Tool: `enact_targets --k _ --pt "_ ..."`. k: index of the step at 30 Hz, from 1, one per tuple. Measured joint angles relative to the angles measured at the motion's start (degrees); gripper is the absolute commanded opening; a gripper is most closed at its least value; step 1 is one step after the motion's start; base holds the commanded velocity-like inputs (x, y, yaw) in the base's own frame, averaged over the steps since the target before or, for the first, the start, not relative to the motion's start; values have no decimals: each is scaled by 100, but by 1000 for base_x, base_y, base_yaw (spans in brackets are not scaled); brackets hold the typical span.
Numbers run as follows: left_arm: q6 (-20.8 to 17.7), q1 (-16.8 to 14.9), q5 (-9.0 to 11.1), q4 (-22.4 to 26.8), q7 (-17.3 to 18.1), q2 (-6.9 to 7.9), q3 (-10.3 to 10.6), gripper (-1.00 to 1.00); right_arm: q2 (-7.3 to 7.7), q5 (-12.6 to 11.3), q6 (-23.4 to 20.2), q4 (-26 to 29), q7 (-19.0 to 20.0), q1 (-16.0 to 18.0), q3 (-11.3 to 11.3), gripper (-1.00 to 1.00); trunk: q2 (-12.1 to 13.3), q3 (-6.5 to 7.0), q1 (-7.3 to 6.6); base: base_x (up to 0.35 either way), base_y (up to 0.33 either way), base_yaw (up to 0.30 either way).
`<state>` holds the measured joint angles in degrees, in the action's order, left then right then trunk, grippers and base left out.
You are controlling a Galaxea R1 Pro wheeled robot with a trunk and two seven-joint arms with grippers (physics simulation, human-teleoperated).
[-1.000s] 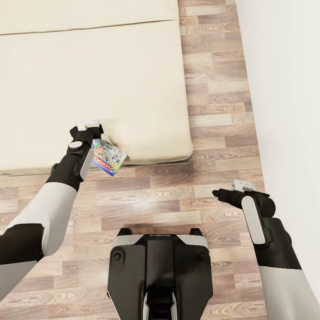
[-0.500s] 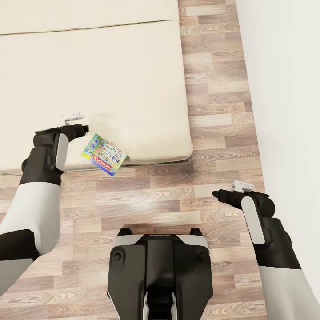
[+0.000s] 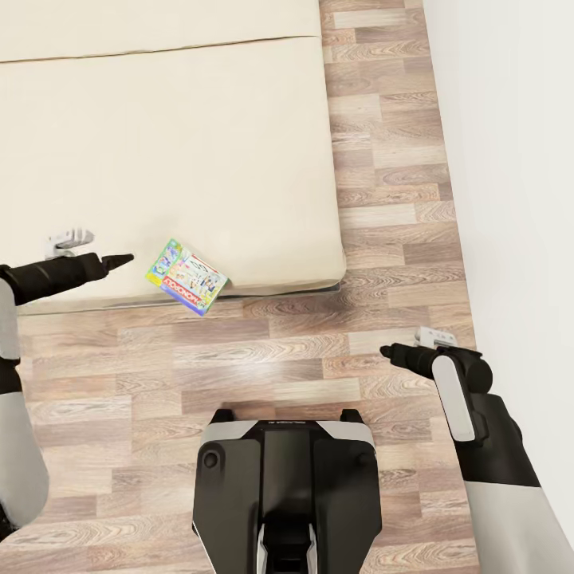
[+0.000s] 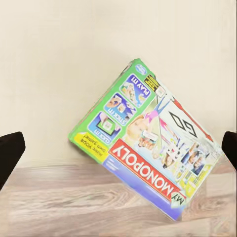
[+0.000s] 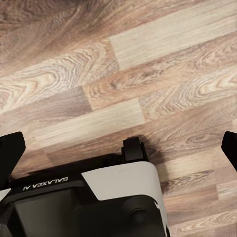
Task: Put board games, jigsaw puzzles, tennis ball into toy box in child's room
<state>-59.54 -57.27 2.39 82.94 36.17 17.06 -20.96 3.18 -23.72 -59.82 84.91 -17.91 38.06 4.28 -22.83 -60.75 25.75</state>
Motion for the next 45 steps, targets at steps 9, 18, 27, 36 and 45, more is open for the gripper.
enact_targets --k 9,18,27,36,45 --pt "3 1010 -3 126 1537 556 -369 100 -8 -37 163 3 7 -13 -11 100 1 0 2 -197 0 0" --pt "5 1973 -9 134 2051 622 -532 100 -37 -34 517 9 7 -301 -38 100 1 29 2 -261 0 0" --pt "7 2473 -3 134 2113 593 -652 100 -44 -10 706 14 6 -477 -44 100 0 35 1 -225 1 0" --pt "16 2725 4 61 2117 573 -667 100 -42 -33 891 9 20 -505 -51 100 0 35 1 -131 25 0" --pt "60 2942 -28 -262 2072 563 -665 100 -68 7 1217 4 219 -638 -65 100 0 35 0 -12 3 0"
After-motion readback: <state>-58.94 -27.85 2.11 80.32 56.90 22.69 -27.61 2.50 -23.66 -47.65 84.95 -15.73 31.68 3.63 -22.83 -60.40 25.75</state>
